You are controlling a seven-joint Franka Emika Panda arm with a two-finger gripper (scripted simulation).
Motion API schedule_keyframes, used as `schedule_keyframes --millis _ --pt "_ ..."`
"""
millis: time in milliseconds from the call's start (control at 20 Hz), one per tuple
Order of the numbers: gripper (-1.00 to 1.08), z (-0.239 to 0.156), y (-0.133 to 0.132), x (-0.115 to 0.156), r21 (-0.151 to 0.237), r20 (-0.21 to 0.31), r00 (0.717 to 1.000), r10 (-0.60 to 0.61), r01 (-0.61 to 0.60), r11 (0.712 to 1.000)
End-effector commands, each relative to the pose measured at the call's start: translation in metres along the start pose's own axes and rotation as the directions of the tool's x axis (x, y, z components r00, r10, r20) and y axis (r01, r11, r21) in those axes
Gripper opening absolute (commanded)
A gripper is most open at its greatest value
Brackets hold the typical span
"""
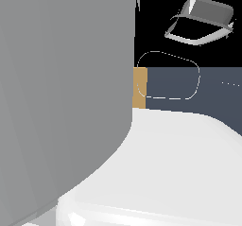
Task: Insert the peg into the horizontal hole in a box.
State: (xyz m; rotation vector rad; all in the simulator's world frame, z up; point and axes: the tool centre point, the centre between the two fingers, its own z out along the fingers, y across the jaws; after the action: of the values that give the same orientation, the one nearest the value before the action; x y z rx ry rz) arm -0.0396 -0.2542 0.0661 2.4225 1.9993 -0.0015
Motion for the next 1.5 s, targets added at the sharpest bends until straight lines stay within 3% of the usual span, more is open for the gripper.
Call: schedule_keyframes --millis 0,650,700,1450 --pt "1.00 0.006 0.000 0.000 0.001 0.000 1.000 0.000 0.000 1.000" --pt "1.00 0.048 0.001 -0.001 0.000 -0.001 1.000 0.000 0.000 1.000" --pt "-1.00 0.048 0.001 -0.001 0.000 -0.001 1.000 0.000 0.000 1.000" --pt "-1.00 0.045 0.001 0.010 0.000 -0.001 1.000 -0.003 0.003 1.000"
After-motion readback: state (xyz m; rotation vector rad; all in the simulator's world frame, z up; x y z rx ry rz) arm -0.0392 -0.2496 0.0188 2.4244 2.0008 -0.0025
